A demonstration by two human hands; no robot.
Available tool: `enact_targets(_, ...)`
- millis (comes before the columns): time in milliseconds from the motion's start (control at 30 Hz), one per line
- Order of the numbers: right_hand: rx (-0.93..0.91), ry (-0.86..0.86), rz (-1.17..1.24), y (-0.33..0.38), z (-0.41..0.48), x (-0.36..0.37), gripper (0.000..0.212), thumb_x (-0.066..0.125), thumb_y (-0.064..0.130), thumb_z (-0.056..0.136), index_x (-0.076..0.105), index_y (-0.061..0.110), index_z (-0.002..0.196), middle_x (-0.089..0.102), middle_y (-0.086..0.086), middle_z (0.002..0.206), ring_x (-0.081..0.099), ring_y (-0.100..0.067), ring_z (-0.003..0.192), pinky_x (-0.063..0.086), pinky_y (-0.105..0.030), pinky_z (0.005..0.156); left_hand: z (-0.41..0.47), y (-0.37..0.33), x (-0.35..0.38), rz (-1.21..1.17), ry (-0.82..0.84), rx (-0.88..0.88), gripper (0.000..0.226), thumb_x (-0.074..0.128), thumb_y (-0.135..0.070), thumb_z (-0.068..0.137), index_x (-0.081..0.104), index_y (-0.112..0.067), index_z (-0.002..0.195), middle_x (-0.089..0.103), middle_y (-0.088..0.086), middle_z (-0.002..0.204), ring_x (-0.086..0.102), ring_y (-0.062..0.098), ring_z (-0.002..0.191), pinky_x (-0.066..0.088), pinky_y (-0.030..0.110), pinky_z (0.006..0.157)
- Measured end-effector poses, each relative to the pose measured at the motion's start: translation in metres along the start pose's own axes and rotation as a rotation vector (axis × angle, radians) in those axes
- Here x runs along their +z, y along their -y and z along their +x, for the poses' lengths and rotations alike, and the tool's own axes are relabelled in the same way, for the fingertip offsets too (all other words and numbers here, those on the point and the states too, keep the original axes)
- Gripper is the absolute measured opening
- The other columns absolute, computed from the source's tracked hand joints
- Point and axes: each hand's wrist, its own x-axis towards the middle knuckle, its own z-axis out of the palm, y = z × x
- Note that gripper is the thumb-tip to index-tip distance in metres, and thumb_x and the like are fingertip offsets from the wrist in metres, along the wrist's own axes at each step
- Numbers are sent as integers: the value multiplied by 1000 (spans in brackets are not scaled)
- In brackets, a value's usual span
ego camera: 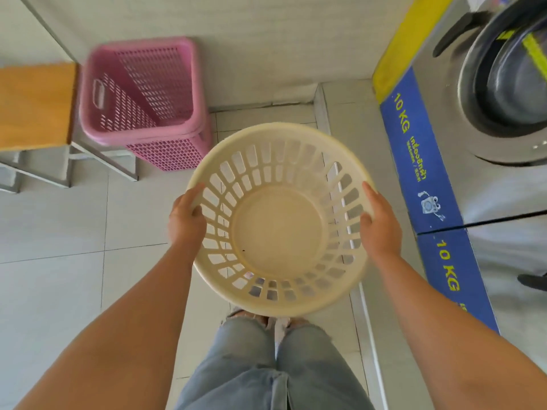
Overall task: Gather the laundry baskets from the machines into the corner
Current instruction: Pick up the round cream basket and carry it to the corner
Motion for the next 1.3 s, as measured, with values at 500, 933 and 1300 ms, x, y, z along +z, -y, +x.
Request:
enact_targets(500, 22, 21, 9, 111, 241, 47, 64, 42, 4, 96, 32, 42, 147, 41, 4, 150, 50, -23, 128, 45, -39, 96, 249, -121, 23, 40, 15, 25, 58, 36, 0, 91, 54, -37, 132, 55, 3, 126, 53, 16, 89, 40, 28, 71)
enact_targets(933, 34, 103, -48, 133, 445, 120, 63, 40, 4, 97, 32, 41, 147, 42, 2, 149, 55, -24, 122, 50, -38, 88, 429, -168, 112, 183, 11, -107, 59, 37, -5, 92, 51, -47, 131, 59, 3, 122, 58, 19, 87, 48, 33, 69)
enact_targets(1300, 13, 32, -55, 87, 553, 238, 61, 43, 5, 97, 34, 40, 147, 40, 1, 151, 51, -25, 128, 48, -40, 92, 536, -129, 223, 122, -31, -106, 61, 36, -1, 92, 49, -49, 128, 56, -1, 128, 62, 23, 98, 57, 45, 81)
